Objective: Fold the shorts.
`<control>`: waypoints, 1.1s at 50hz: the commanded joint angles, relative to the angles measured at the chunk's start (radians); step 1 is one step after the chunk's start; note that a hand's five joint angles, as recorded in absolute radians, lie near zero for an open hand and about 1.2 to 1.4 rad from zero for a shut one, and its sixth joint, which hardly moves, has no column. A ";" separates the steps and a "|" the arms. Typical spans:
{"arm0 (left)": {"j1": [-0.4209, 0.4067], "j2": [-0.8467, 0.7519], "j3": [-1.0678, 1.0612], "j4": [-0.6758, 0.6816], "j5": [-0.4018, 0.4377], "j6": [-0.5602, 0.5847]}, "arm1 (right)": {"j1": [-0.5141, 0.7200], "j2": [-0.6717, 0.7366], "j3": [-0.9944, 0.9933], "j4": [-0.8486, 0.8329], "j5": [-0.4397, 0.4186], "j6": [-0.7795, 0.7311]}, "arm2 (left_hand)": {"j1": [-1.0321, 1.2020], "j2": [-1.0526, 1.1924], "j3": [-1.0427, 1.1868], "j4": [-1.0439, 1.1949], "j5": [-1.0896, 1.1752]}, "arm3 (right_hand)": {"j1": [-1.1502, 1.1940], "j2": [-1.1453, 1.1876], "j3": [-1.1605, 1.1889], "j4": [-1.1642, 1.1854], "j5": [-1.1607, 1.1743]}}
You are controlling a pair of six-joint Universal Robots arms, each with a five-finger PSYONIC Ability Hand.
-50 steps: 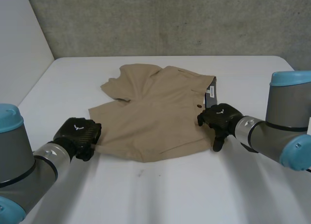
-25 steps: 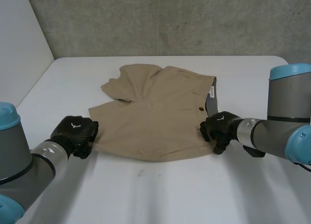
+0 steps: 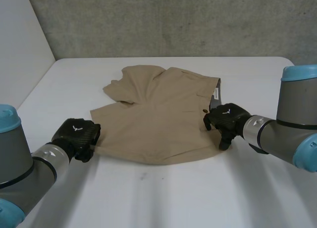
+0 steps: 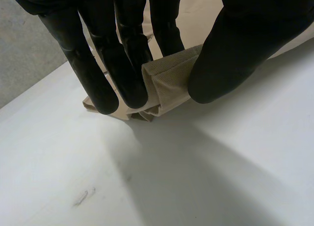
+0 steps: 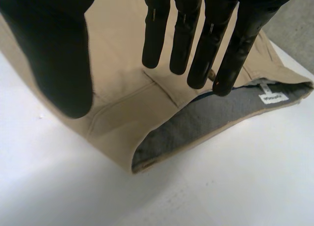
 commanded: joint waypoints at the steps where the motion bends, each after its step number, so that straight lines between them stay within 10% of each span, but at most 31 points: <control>1: 0.001 0.000 0.000 0.001 0.000 0.000 | 0.004 0.043 -0.010 -0.024 -0.004 -0.005 | 0.269 0.201 0.209 0.198 0.260 | 0.074 -0.009 -0.008 -0.010 -0.029; 14: 0.001 -0.003 0.000 0.001 0.000 0.000 | -0.002 0.100 -0.020 -0.049 0.005 -0.015 | 0.269 0.201 0.209 0.198 0.260 | 0.103 0.020 0.021 0.020 0.000; 21: 0.001 -0.003 0.000 0.001 0.000 0.000 | -0.008 0.091 -0.009 -0.104 0.007 -0.006 | 0.269 0.201 0.209 0.198 0.260 | 0.812 0.730 0.731 0.729 0.709; 30: 0.001 0.000 0.000 0.001 -0.002 0.000 | -0.008 0.063 0.006 -0.109 0.008 0.003 | 0.269 0.201 0.209 0.198 0.260 | 0.833 0.750 0.751 0.750 0.730; 55: -0.002 0.452 -0.017 -0.353 0.006 -0.002 | -0.069 -0.557 0.393 -0.052 0.028 -0.129 | 0.269 0.201 0.209 0.198 0.260 | 0.833 0.750 0.751 0.750 0.730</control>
